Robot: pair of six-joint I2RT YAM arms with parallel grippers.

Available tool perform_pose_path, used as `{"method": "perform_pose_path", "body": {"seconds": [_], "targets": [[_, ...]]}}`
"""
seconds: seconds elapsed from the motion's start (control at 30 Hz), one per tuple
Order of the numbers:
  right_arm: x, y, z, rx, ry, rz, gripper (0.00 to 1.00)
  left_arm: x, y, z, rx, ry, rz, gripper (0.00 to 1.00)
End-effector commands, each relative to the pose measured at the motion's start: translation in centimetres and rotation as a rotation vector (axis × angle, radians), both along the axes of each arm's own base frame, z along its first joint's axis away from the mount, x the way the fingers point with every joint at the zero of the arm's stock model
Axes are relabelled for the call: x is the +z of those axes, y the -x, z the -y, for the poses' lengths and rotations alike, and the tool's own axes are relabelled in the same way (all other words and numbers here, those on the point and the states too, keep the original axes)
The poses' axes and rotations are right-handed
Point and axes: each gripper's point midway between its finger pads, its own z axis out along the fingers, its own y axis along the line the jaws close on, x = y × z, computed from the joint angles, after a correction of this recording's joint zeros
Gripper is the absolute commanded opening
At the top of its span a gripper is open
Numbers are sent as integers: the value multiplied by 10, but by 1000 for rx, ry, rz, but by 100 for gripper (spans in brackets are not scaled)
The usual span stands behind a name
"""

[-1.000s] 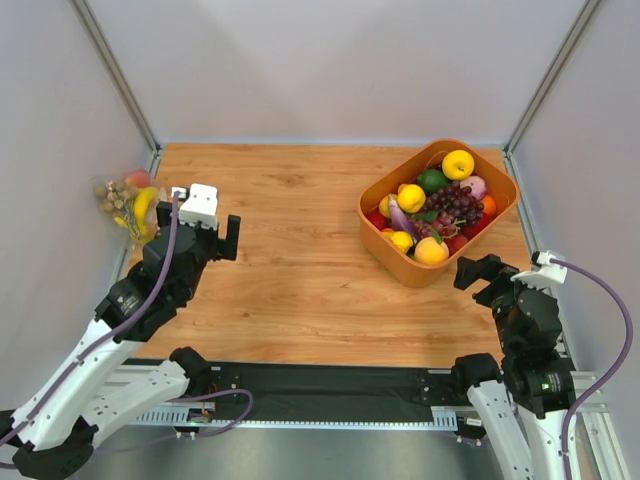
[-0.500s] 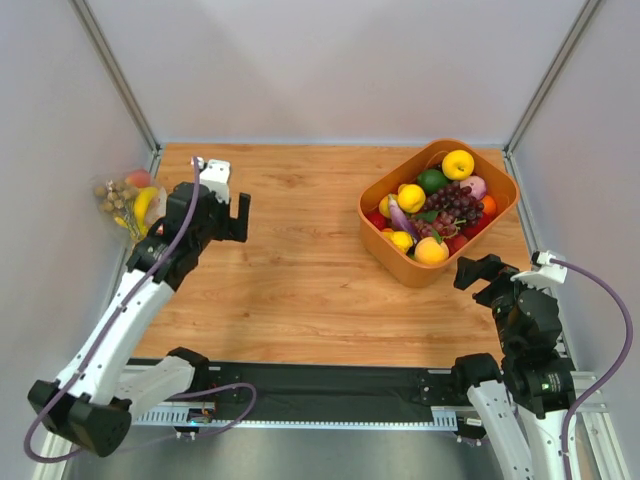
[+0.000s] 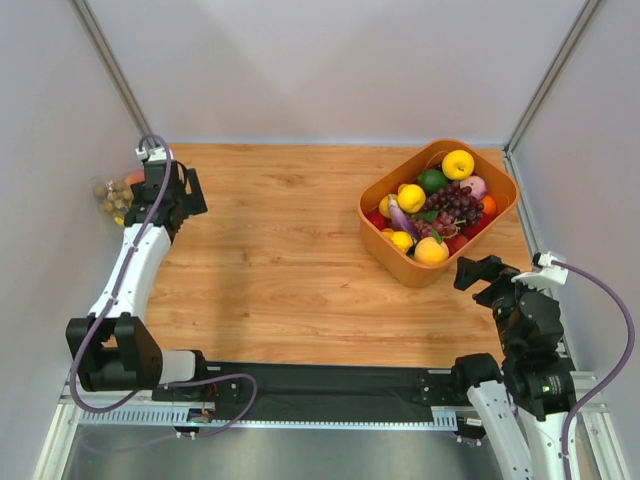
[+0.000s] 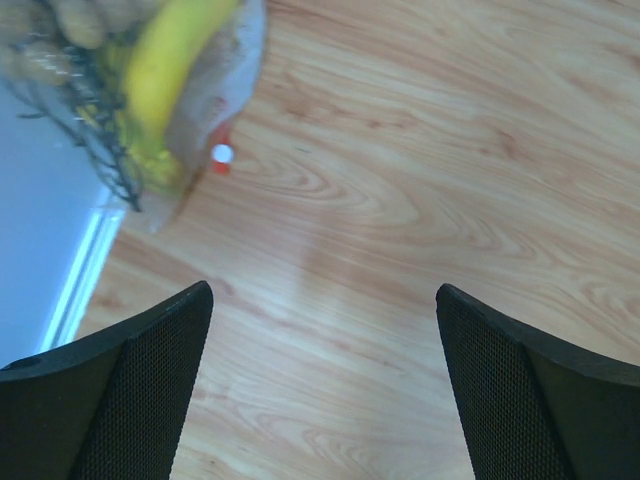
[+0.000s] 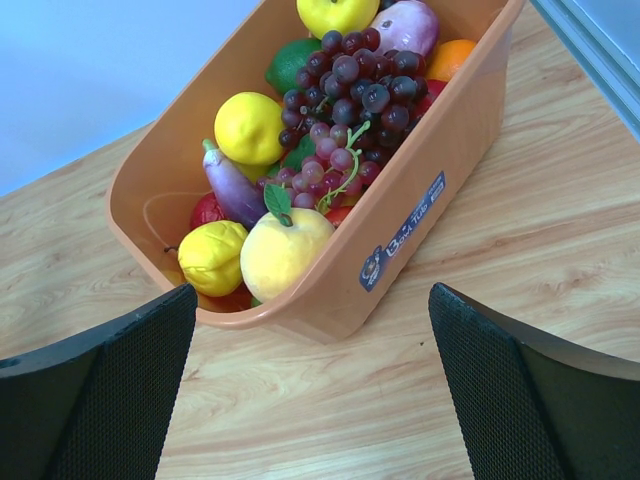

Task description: Open the zip-top bag and remove the fake food

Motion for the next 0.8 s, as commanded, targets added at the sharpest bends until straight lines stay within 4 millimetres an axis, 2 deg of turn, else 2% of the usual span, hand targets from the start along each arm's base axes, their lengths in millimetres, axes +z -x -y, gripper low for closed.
{"method": "perform_pose_path", "body": {"seconds": [0.0,0.1,0.13,0.3,0.33,0.5,0.77], "targets": [[8,-1,-3,22,9,41,100,-2,0,-48,204,-74,45,99],[9,-1,-4,27,7,42,100,-15,2,-72,289,-116,13,99],[9,-1,-4,27,8,42,100,-25,4,-84,329,-102,-7,99],[8,-1,-4,28,7,36,100,-43,7,-116,433,-95,-40,99],[8,-1,-4,30,6,36,100,-52,10,-125,467,-93,-61,99],[7,-2,-4,27,7,29,100,-76,15,-142,528,-92,-82,99],[7,-1,-5,34,7,30,100,-93,-3,-157,543,-95,-89,99]]}}
